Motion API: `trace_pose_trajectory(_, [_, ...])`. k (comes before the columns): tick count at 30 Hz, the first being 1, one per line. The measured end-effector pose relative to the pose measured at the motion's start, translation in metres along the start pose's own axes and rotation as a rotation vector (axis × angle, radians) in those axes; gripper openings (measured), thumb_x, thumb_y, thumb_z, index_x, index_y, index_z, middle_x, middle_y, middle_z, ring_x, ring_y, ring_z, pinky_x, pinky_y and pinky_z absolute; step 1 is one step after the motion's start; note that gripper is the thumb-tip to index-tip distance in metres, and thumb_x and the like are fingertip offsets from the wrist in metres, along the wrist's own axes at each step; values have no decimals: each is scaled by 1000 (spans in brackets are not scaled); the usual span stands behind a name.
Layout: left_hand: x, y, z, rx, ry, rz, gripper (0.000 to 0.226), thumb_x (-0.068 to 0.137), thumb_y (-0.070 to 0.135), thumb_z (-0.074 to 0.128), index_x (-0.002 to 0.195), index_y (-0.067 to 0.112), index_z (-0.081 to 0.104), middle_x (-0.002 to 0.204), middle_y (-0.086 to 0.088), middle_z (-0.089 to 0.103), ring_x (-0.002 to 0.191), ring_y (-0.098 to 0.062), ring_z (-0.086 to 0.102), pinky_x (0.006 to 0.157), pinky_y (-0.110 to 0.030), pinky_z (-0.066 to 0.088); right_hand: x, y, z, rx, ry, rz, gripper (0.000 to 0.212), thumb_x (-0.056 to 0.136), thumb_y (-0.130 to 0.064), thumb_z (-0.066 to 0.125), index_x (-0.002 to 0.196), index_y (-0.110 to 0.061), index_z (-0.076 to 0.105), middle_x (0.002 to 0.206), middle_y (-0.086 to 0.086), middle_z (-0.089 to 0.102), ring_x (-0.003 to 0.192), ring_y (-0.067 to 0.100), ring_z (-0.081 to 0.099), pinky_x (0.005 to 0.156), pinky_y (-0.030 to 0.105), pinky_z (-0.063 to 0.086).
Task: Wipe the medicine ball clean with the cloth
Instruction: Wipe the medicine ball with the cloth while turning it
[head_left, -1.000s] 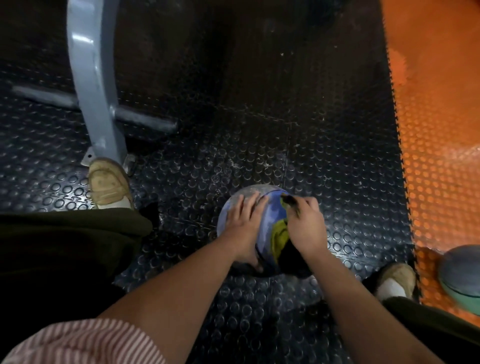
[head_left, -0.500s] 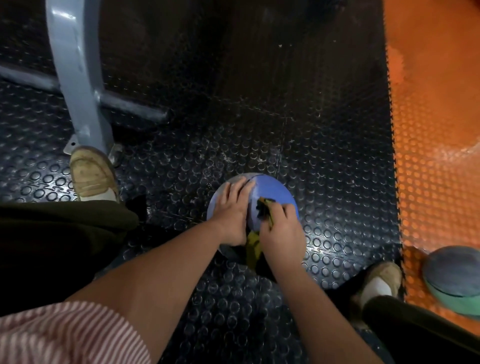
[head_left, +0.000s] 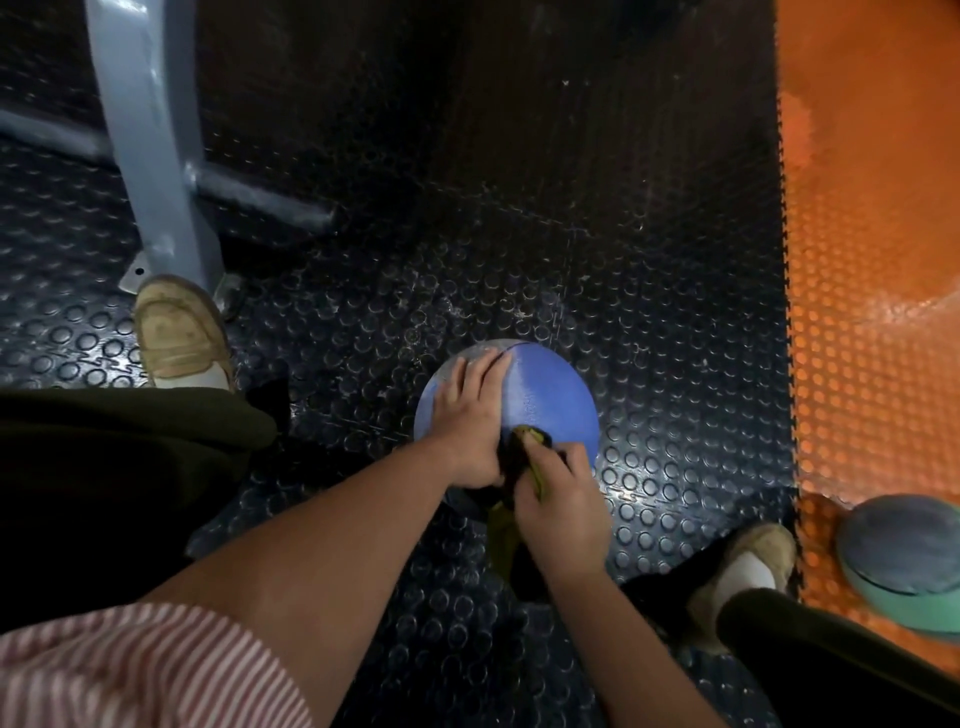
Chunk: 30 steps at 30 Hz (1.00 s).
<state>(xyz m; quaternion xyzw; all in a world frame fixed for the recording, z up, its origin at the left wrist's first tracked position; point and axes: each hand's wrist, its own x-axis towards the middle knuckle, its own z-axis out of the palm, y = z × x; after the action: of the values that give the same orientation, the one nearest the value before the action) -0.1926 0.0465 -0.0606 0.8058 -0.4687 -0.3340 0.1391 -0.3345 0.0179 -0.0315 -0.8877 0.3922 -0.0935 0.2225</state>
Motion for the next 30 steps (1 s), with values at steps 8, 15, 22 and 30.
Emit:
trace_pose_trajectory(8, [0, -4, 3, 137, -46, 3, 140, 65, 62, 77, 147, 18, -28, 151, 2, -33, 142, -19, -28, 120, -43, -11, 92, -28, -17, -127, -117, 234, 31, 96, -18, 39, 118, -21, 61, 119, 7, 49, 78, 25, 51, 62, 30, 37])
trace_pose_trajectory(15, [-6, 4, -8, -116, -11, -21, 126, 71, 27, 80, 151, 25, -18, 157, 6, -18, 146, -27, -19, 121, -41, -7, -11, -4, -3, 8, -8, 59, 34, 78, -26, 46, 102, -16, 67, 79, 7, 56, 50, 28, 54, 37, 26, 36])
trace_pose_trajectory(22, [-17, 2, 9, 24, -23, -76, 143, 65, 42, 85, 146, 20, -31, 157, 0, -26, 145, -26, -26, 120, -45, -10, 71, -12, -13, -46, -35, 287, 33, 94, -20, 43, 123, -22, 59, 118, 6, 50, 87, 30, 58, 67, 32, 42])
trace_pose_trajectory(30, [-22, -2, -7, -116, -21, -31, 124, 72, 25, 79, 150, 24, -18, 158, 2, -21, 146, -27, -21, 120, -40, -10, -8, -10, 3, 50, 2, 70, 31, 79, -25, 51, 105, -20, 66, 84, 3, 55, 54, 25, 54, 42, 25, 35])
